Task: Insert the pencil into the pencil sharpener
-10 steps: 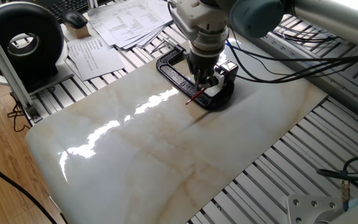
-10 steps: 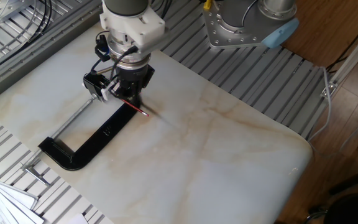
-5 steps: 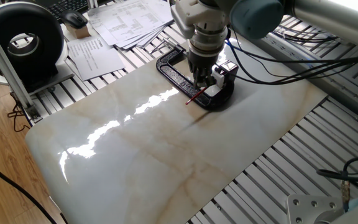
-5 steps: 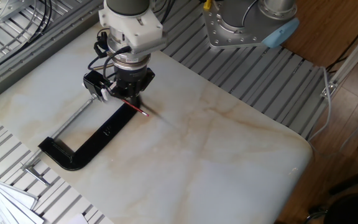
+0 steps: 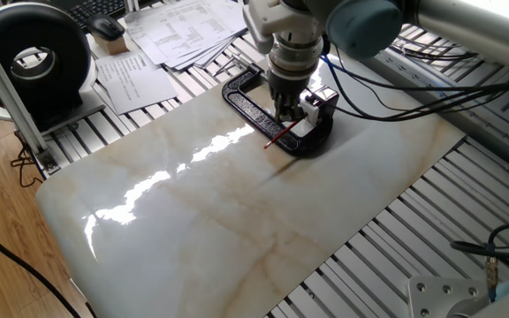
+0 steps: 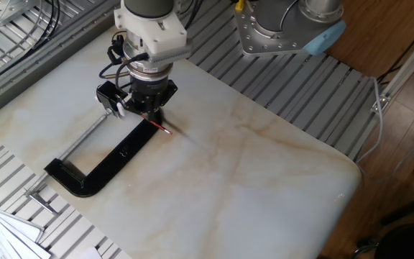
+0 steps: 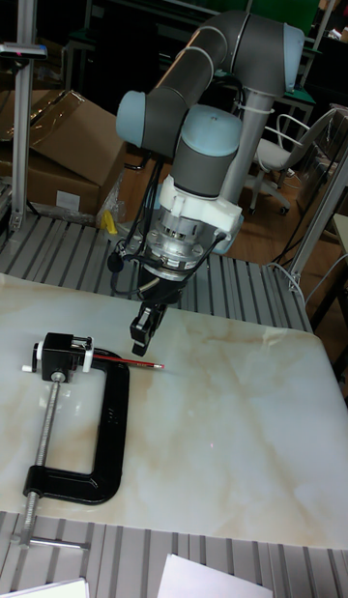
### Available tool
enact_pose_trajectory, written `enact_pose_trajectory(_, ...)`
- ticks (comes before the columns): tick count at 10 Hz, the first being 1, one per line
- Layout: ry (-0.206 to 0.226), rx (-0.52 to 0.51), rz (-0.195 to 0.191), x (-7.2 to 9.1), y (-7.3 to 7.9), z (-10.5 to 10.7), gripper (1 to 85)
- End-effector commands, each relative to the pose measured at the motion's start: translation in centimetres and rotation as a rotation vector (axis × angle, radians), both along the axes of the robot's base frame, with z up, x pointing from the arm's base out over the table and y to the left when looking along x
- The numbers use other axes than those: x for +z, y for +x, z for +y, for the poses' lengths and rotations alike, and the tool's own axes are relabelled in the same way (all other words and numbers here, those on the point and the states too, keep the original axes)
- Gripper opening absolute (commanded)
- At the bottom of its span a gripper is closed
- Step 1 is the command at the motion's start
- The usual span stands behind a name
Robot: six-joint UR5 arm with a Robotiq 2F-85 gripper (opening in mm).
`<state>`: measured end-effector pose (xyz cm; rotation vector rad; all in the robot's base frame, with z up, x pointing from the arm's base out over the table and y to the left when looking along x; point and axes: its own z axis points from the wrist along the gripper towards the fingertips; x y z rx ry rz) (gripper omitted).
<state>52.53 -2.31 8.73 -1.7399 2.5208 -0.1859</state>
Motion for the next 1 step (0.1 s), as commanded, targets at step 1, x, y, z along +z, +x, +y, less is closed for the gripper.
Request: enact_pose_trajectory(1, 0.026, -0.012, -0.014, 0.13, 0.36, 0.53, 1.7)
